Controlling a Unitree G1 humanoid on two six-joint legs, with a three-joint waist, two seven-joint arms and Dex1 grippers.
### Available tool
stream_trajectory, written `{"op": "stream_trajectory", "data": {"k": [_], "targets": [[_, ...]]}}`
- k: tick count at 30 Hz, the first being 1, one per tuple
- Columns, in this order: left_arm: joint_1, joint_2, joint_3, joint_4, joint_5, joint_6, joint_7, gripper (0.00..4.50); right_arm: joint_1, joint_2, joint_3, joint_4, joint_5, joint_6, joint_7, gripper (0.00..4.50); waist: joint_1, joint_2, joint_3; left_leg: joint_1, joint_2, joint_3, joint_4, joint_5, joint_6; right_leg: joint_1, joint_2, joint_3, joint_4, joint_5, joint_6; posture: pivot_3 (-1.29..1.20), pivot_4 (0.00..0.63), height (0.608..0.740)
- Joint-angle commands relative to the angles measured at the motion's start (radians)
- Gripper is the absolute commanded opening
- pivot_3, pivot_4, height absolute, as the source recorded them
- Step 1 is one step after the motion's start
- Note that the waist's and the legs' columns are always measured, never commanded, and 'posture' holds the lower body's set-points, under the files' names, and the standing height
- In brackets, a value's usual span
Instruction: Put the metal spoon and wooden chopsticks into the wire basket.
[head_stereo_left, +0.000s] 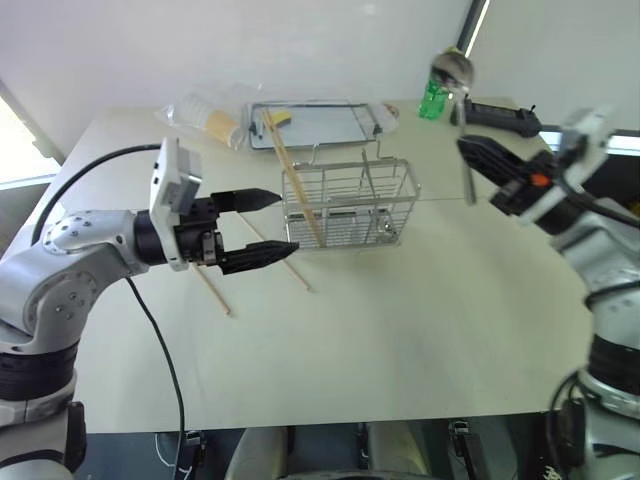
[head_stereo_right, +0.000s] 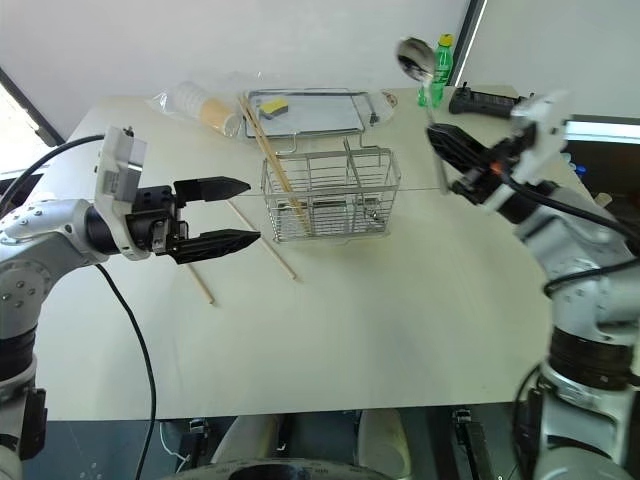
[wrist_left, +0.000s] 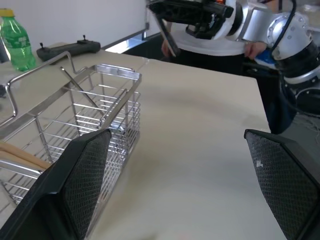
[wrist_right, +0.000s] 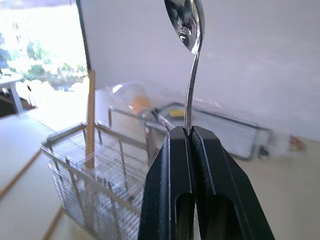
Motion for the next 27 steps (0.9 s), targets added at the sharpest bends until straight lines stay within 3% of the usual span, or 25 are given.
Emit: {"op": "stream_trajectory", "data": {"k": [1, 19, 22, 27], "targets": [[-0.021, -0.013, -0.004, -0.002, 0.013, -0.024, 0.006, 4.5, -0.077, 0.075, 0.061, 0.013, -0.084, -0.085, -0.095, 0.04, -0.002, 0.0, 0.0, 0.0, -0.001, 0.0, 0.0, 0.0, 0.0, 0.0, 0.0, 0.0, 0.0, 0.0, 0.0, 0.0, 0.15, 0.709], [-0.005, -0.011, 0.034, -0.022, 0.009, -0.022, 0.036, 4.5, -0.223, 0.341, 0.234, 0.396, -0.375, -0.483, -0.156, 0.04, -0.011, 0.0, 0.0, 0.002, 0.0, 0.0, -0.003, 0.001, -0.001, -0.004, 0.002, 0.0, 0.006, 0.002, 0.003, 0.0, 0.15, 0.709], [-0.01, -0.009, 0.037, -0.019, 0.009, -0.023, 0.038, 4.5, -0.229, 0.375, 0.227, 0.456, -0.394, -0.532, -0.176, 0.98, -0.01, 0.0, 0.0, 0.002, 0.0, 0.0, -0.003, 0.001, -0.001, -0.004, 0.002, 0.001, 0.006, 0.002, 0.003, 0.0, 0.15, 0.709], [-0.019, -0.006, 0.039, -0.008, 0.017, -0.028, 0.039, 4.5, -0.221, 0.379, 0.218, 0.461, -0.398, -0.543, -0.187, 3.57, -0.011, 0.0, 0.0, 0.002, 0.0, 0.0, -0.003, 0.001, -0.001, -0.005, 0.002, 0.001, 0.007, 0.002, 0.003, 0.0, 0.15, 0.709]]}}
